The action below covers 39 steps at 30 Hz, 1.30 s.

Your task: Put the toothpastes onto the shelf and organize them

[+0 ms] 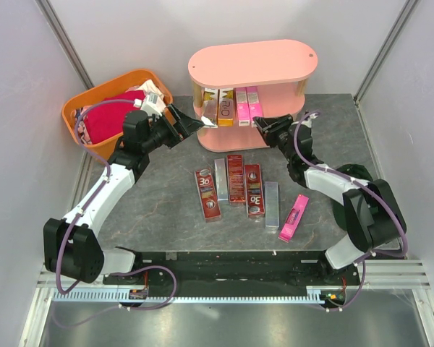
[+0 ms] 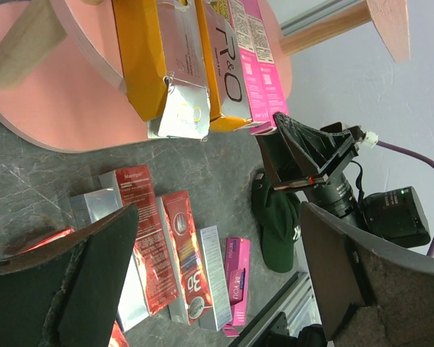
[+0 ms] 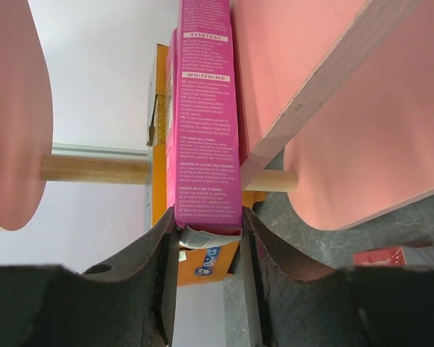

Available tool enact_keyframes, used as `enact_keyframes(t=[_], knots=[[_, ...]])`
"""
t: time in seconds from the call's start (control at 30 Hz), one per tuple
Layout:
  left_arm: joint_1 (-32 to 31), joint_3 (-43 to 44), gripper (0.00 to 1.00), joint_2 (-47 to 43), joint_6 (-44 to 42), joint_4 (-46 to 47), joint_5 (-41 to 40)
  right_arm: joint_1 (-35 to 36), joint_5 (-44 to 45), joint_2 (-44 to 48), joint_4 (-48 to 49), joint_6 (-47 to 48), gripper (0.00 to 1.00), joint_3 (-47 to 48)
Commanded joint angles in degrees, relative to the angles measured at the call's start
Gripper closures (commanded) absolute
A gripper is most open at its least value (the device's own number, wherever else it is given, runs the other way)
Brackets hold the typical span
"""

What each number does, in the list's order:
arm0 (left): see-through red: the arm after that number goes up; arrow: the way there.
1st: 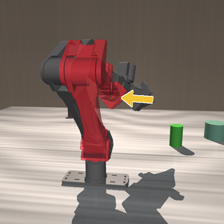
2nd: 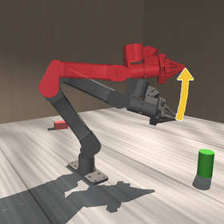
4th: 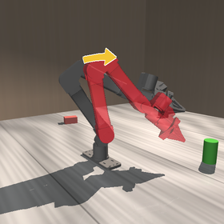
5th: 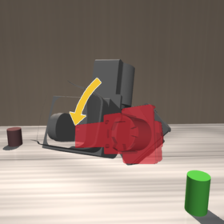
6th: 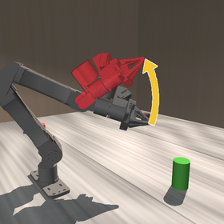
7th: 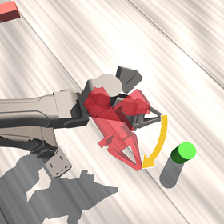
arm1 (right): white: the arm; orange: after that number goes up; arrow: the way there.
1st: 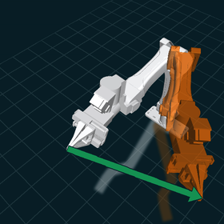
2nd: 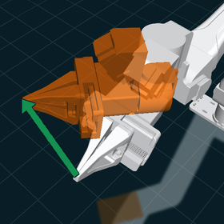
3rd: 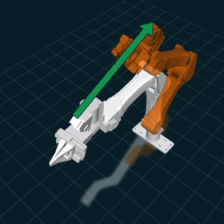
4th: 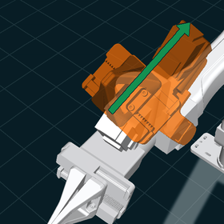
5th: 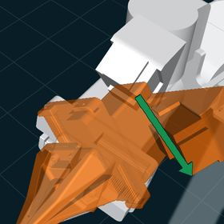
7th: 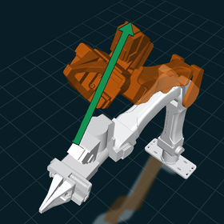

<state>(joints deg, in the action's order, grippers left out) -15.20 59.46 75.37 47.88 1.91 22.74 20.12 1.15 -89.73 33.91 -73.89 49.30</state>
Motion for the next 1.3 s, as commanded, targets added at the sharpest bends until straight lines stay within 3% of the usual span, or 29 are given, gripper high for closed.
enact_keyframes(t=[0.0, 0.17, 0.2, 0.27, 0.3, 0.6, 0.93, 1.27], knots=[[-0.2, -0.2, 0.01, -0.8, -1.3, 2.2, 1.3, 1.1, 0.9, -2.7, -0.4, -1.6, 0.93, 1.1], [-0.2, -0.2, 0.01, -0.8, -1.4, 2.0, 1.1, 1.1, -0.1, -3.6, -0.4, -1.5, 0.86, 1.9], [-0.2, -0.2, 0.02, -0.8, -1.4, 2.0, 1.2, 1.1, -0.4, -3.8, -0.3, -1.4, 0.72, 2.0], [-0.2, -0.2, 0.01, -0.8, -1.5, 1.9, 1.2, 1.1, -1.0, -3.9, 0.2, -1.3, 0.58, 1.8], [-0.2, -0.1, 0.01, -0.7, -1.5, 2.0, 1.2, 1.1, -1.1, -3.8, 0.7, -1.2, 0.47, 1.7], [0.1, 0.2, 0.01, -0.4, -2.1, 0.9, 1.1, 1.1, -1.0, -2.2, 1.4, 0.6, 0.03, 1.4], [0.0, 0.5, 0.01, 0.4, -2.4, 0.9, 1.6, 0.5, -1.1, 3.2, -2.7, 4.9, 0.02, 0.5], [0.0, 2.2, 0.01, 2.1, -4.5, -0.9, 2.7, 0.4, 4.2, 17.2, -23.6, 15.9, 0.02, -1.5]])
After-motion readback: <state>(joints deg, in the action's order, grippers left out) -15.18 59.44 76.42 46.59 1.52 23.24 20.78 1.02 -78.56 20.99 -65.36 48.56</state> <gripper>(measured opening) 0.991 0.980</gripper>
